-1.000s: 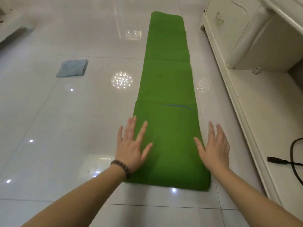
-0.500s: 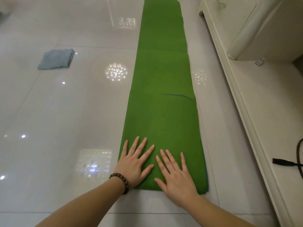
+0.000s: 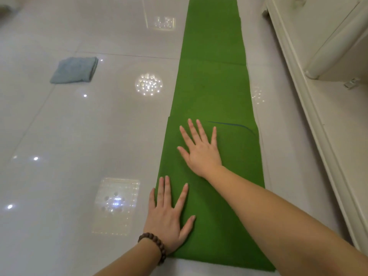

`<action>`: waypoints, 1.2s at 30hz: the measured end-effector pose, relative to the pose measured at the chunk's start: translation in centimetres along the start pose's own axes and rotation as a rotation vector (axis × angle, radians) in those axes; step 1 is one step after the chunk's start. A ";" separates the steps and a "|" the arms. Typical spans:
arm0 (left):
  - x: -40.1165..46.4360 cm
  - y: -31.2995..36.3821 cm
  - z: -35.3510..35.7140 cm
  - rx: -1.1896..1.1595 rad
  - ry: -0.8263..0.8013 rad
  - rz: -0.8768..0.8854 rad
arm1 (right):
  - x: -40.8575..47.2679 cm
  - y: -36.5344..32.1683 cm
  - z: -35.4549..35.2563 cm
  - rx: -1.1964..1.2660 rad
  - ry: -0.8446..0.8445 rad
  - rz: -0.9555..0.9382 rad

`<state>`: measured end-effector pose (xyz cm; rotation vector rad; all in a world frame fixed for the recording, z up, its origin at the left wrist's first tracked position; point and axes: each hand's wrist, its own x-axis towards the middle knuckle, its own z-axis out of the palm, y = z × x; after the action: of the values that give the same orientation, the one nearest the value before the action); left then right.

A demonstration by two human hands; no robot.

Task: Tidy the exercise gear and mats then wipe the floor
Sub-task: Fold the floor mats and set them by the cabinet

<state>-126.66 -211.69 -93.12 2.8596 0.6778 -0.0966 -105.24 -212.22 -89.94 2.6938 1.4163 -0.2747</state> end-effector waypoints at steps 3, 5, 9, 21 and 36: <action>0.1 0.0 -0.1 -0.015 -0.004 0.014 | 1.1 0.4 1.0 0.041 -0.149 -0.028; 0.1 0.0 -0.2 -0.031 -0.006 0.017 | 0.5 2.5 0.8 0.037 -0.131 0.010; 0.2 0.0 -0.2 -0.024 -0.017 0.018 | -3.0 9.4 1.6 0.075 -0.059 0.421; 4.7 -0.3 -2.4 -0.328 -0.068 -0.189 | -8.1 9.7 0.7 0.373 -0.233 0.587; 2.5 -0.3 -4.6 -0.622 -0.119 -0.331 | -16.1 8.1 0.8 0.465 -0.248 0.582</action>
<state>-124.50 -209.34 -88.96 2.1203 0.9524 -0.0843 -107.59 -229.93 -87.60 3.1231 0.5050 -0.9337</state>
